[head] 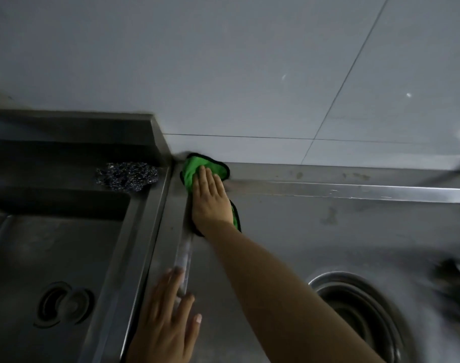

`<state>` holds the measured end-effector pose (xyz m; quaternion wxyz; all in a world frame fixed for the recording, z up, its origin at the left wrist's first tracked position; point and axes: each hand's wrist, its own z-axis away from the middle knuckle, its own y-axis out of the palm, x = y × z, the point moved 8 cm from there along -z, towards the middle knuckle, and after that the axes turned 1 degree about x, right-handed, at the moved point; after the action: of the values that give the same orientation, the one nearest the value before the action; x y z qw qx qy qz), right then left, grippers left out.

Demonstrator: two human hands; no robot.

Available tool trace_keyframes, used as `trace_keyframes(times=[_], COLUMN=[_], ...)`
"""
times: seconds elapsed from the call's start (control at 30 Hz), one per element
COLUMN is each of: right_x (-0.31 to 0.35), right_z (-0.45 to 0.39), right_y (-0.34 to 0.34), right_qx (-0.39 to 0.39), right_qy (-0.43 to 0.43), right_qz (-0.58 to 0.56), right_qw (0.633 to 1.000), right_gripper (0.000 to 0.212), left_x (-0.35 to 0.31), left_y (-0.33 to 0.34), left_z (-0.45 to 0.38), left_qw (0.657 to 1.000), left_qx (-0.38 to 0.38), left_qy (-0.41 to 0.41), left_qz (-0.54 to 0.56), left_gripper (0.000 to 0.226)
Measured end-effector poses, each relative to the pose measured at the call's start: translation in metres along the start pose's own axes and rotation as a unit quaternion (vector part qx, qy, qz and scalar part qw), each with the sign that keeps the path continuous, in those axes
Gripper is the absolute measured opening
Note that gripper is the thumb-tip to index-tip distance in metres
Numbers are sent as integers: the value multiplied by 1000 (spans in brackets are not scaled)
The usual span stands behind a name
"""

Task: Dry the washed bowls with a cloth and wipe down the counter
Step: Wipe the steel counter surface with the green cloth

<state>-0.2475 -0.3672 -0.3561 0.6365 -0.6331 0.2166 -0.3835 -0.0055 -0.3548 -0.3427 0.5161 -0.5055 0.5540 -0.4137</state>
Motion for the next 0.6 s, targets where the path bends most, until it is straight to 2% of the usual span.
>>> trace_keyframes(times=[0.13,0.27,0.47,0.6], right_x=[-25,-92,-227,-313], right_z=[-6,24,92,141], right_y=[-3,-18,-47,-65], right_qx=[11,-1,-35,-79], right_qy=[-39,-15,127,245], right_qz=[51,69,51,30], right_qw=[998,997,990,966], right_gripper=[62,62,64,63], left_x=[1,-1,-6,-6], left_y=[2,-1,-4,-5], left_z=[1,0,-1,-2], left_qw=[1000,999,999,999], left_qx=[-9,-33,-41,-43], left_qy=[10,20,24,18], left_qz=[-5,-5,-2,0], left_gripper=[48,46,49,45])
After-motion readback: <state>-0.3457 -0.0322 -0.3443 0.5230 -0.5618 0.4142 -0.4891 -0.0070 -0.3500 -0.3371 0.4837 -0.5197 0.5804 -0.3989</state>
